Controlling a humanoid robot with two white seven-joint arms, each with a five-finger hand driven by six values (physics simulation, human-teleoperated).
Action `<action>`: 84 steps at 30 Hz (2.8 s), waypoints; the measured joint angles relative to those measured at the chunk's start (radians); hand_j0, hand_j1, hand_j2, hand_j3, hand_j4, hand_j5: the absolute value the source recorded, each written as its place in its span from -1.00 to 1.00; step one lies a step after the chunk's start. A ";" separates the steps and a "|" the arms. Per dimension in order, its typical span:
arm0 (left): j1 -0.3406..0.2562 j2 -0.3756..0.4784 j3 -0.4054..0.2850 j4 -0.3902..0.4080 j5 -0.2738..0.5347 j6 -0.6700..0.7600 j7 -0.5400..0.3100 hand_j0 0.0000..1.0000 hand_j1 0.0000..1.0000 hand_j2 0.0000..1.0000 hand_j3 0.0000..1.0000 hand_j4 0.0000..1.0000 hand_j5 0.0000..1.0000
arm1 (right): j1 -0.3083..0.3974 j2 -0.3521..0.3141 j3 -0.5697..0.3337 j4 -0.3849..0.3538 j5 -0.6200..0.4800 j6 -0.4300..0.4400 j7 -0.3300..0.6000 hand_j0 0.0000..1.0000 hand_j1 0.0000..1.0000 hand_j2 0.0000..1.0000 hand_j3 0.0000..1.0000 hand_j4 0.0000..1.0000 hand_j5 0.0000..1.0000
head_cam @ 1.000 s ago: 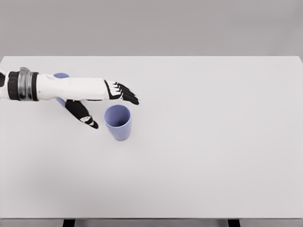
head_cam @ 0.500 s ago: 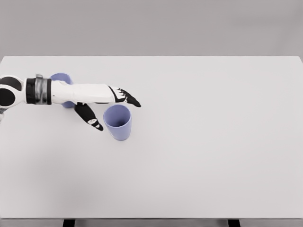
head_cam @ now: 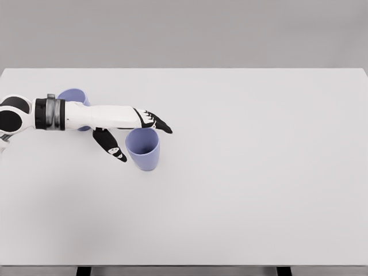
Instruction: Place the right cup on the left cup with left arm
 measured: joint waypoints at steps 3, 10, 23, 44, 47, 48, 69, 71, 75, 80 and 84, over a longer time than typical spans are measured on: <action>0.002 0.000 0.000 0.000 0.000 0.000 0.000 1.00 1.00 1.00 1.00 1.00 1.00 | 0.000 0.000 0.000 0.000 0.000 0.000 0.000 1.00 1.00 1.00 1.00 1.00 1.00; 0.002 0.000 0.000 0.000 0.000 0.000 0.000 1.00 1.00 1.00 1.00 1.00 1.00 | 0.000 0.000 0.000 0.000 0.000 0.000 0.000 1.00 1.00 1.00 1.00 1.00 1.00; 0.008 0.001 0.001 0.000 -0.001 0.000 0.000 1.00 1.00 1.00 1.00 1.00 1.00 | 0.000 0.000 0.000 0.000 0.000 0.000 0.000 1.00 1.00 1.00 1.00 1.00 1.00; 0.035 -0.063 0.008 0.067 -0.083 0.000 0.000 0.94 0.94 0.94 0.94 0.94 0.94 | 0.000 0.000 0.000 0.000 0.000 0.000 0.000 1.00 1.00 1.00 1.00 1.00 1.00; 0.035 -0.066 0.013 0.071 -0.089 0.000 0.000 0.20 0.20 0.20 0.20 0.20 0.20 | 0.000 0.000 0.000 0.000 0.000 0.000 0.000 1.00 1.00 1.00 1.00 1.00 1.00; 0.035 -0.066 0.014 0.072 -0.086 0.001 0.000 0.15 0.15 0.15 0.15 0.15 0.15 | 0.000 0.000 0.000 0.000 0.000 0.000 0.000 1.00 1.00 1.00 1.00 1.00 1.00; -0.032 0.176 0.095 -0.041 0.070 0.000 0.000 0.08 0.08 0.08 0.08 0.08 0.08 | 0.000 0.000 0.000 0.000 0.000 0.000 0.000 1.00 1.00 1.00 1.00 1.00 1.00; -0.037 0.225 0.107 -0.050 0.098 0.000 0.000 0.08 0.08 0.08 0.08 0.08 0.08 | 0.000 0.000 0.000 0.000 0.000 0.000 0.000 1.00 1.00 1.00 1.00 1.00 1.00; -0.072 0.323 0.124 -0.051 0.164 0.000 0.000 0.08 0.08 0.08 0.08 0.08 0.08 | 0.000 0.000 0.000 0.000 0.000 0.000 0.000 1.00 1.00 1.00 1.00 1.00 1.00; -0.100 0.359 0.128 0.012 0.192 -0.001 0.000 0.08 0.08 0.08 0.08 0.08 0.08 | 0.000 0.000 0.000 0.000 0.000 0.000 0.000 1.00 1.00 1.00 1.00 1.00 1.00; -0.117 0.338 0.127 0.082 0.190 -0.001 0.000 0.08 0.08 0.08 0.08 0.08 0.08 | 0.000 0.000 0.000 0.000 0.000 0.000 0.000 1.00 1.00 1.00 1.00 1.00 1.00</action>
